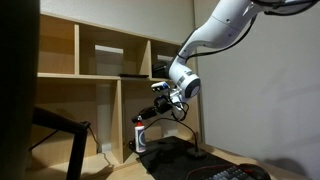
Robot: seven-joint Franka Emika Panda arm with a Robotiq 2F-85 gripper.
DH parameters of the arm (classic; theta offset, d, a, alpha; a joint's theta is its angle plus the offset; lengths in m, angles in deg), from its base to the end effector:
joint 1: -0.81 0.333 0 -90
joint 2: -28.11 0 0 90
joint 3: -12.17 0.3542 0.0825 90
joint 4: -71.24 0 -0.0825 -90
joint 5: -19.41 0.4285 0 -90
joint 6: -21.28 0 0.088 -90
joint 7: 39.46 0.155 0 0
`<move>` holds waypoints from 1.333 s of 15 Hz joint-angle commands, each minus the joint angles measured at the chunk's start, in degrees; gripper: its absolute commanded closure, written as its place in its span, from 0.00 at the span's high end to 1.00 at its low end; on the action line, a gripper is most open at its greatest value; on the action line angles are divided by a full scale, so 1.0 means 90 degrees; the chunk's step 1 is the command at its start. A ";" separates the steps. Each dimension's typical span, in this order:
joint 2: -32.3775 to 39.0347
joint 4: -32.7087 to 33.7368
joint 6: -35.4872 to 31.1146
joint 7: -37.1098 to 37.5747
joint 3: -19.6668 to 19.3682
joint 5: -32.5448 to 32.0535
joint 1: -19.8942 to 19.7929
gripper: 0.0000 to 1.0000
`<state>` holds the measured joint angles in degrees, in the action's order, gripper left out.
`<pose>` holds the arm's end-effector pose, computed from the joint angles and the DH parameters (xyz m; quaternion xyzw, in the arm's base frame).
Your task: Remove the object from the shelve and put it on the table
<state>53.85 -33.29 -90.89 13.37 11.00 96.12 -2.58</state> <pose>0.7050 0.0525 0.2915 -0.5274 0.6550 0.3273 0.4310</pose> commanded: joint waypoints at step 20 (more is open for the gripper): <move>0.0939 0.0647 0.0178 0.0925 -0.0036 -0.0008 0.0219 0.03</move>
<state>54.84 -32.83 -88.41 17.84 10.96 96.51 -2.26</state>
